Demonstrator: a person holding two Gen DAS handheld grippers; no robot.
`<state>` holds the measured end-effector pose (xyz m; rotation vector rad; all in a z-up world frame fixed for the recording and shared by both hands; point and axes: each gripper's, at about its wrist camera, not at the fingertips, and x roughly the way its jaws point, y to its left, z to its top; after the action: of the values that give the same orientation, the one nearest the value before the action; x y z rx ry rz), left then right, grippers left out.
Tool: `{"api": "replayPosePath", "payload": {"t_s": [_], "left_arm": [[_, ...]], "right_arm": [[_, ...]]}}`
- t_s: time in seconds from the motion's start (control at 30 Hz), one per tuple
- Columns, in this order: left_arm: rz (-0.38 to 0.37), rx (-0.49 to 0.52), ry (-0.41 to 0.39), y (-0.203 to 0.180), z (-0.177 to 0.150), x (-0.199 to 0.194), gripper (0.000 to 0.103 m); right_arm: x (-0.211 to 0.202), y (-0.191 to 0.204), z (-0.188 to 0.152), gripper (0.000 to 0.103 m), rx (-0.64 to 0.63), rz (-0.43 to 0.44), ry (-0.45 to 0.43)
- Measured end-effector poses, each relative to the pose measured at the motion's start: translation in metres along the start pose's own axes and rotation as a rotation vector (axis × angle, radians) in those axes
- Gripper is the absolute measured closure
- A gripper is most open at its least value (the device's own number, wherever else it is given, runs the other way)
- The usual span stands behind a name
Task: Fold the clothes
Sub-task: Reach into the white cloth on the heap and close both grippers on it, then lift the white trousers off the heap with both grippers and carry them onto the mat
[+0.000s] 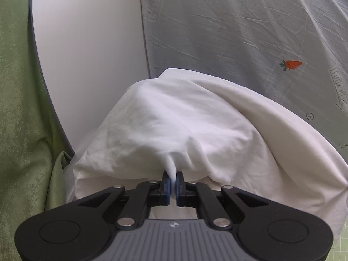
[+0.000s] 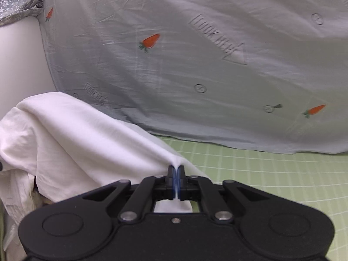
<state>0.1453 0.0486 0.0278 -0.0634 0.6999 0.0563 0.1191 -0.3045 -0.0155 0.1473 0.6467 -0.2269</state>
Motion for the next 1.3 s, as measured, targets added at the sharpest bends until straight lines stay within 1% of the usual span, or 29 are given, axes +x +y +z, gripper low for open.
{"api": "replayPosePath", "payload": {"t_s": [0.1, 0.2, 0.27, 0.3, 0.37, 0.43, 0.5, 0.53, 0.57, 0.6, 0.67, 0.7, 0.73, 0.77, 0.8, 0.83, 0.87, 0.9, 1.0, 1.1, 1.2, 1.3], "left_arm": [[-0.061, 0.041, 0.047, -0.026, -0.026, -0.017, 0.099], [-0.169, 0.093, 0.127, -0.058, -0.059, -0.029, 0.096], [-0.246, 0.125, 0.18, -0.078, -0.082, -0.036, 0.085], [-0.271, 0.144, 0.198, -0.087, -0.092, -0.039, 0.084], [-0.302, 0.176, 0.229, -0.106, -0.111, -0.044, 0.082], [-0.301, 0.181, 0.244, -0.118, -0.119, -0.046, 0.074], [-0.295, 0.132, 0.242, -0.119, -0.119, -0.046, 0.062], [-0.289, 0.093, 0.239, -0.117, -0.116, -0.045, 0.059], [-0.28, 0.053, 0.234, -0.114, -0.113, -0.044, 0.053], [-0.264, 0.023, 0.23, -0.11, -0.111, -0.042, 0.051], [-0.218, -0.022, 0.224, -0.104, -0.107, -0.038, 0.039], [-0.188, -0.035, 0.226, -0.1, -0.105, -0.034, 0.036], [-0.158, -0.045, 0.229, -0.097, -0.103, -0.03, 0.036], [-0.128, -0.06, 0.235, -0.092, -0.102, -0.026, 0.036], [-0.103, -0.08, 0.24, -0.088, -0.101, -0.023, 0.033], [-0.085, -0.104, 0.245, -0.083, -0.1, -0.019, 0.032], [-0.074, -0.126, 0.248, -0.078, -0.098, -0.016, 0.029], [-0.065, -0.149, 0.248, -0.074, -0.097, -0.012, 0.027], [-0.036, -0.182, 0.249, -0.069, -0.089, 0.002, 0.026], [-0.03, -0.211, 0.243, -0.067, -0.079, 0.019, 0.024], [0.004, -0.243, 0.246, -0.067, -0.067, 0.042, 0.021], [0.035, -0.266, 0.287, -0.07, -0.061, 0.066, 0.021]], "right_arm": [[-0.029, -0.038, -0.014, 0.102, 0.015, -0.103, -0.039], [-0.058, -0.076, -0.027, 0.102, 0.03, -0.207, -0.077], [-0.065, -0.114, -0.035, 0.102, 0.083, -0.292, -0.056], [-0.068, -0.135, -0.04, 0.102, 0.106, -0.335, -0.039], [-0.07, -0.167, -0.049, 0.101, 0.141, -0.371, -0.005], [-0.071, -0.194, -0.06, 0.101, 0.182, -0.364, 0.035], [-0.073, -0.209, -0.071, 0.1, 0.206, -0.346, 0.069], [-0.075, -0.215, -0.077, 0.099, 0.221, -0.332, 0.081], [-0.076, -0.218, -0.082, 0.098, 0.234, -0.324, 0.089], [-0.078, -0.22, -0.086, 0.094, 0.247, -0.318, 0.096], [-0.081, -0.224, -0.091, 0.09, 0.276, -0.303, 0.1], [-0.082, -0.226, -0.092, 0.078, 0.292, -0.294, 0.096], [-0.084, -0.229, -0.091, 0.069, 0.309, -0.292, 0.089], [-0.084, -0.232, -0.09, 0.052, 0.327, -0.296, 0.083], [-0.083, -0.236, -0.089, 0.04, 0.352, -0.303, 0.076], [-0.081, -0.242, -0.089, 0.036, 0.383, -0.302, 0.075], [-0.079, -0.247, -0.088, 0.026, 0.415, -0.301, 0.075], [-0.075, -0.256, -0.089, 0.019, 0.461, -0.292, 0.081], [-0.057, -0.277, -0.093, 0.018, 0.614, -0.233, 0.109], [-0.041, -0.284, -0.089, 0.018, 0.722, -0.181, 0.104], [-0.027, -0.285, -0.079, 0.017, 0.764, -0.171, 0.085], [-0.012, -0.288, -0.07, 0.013, 0.803, -0.174, 0.083]]}}
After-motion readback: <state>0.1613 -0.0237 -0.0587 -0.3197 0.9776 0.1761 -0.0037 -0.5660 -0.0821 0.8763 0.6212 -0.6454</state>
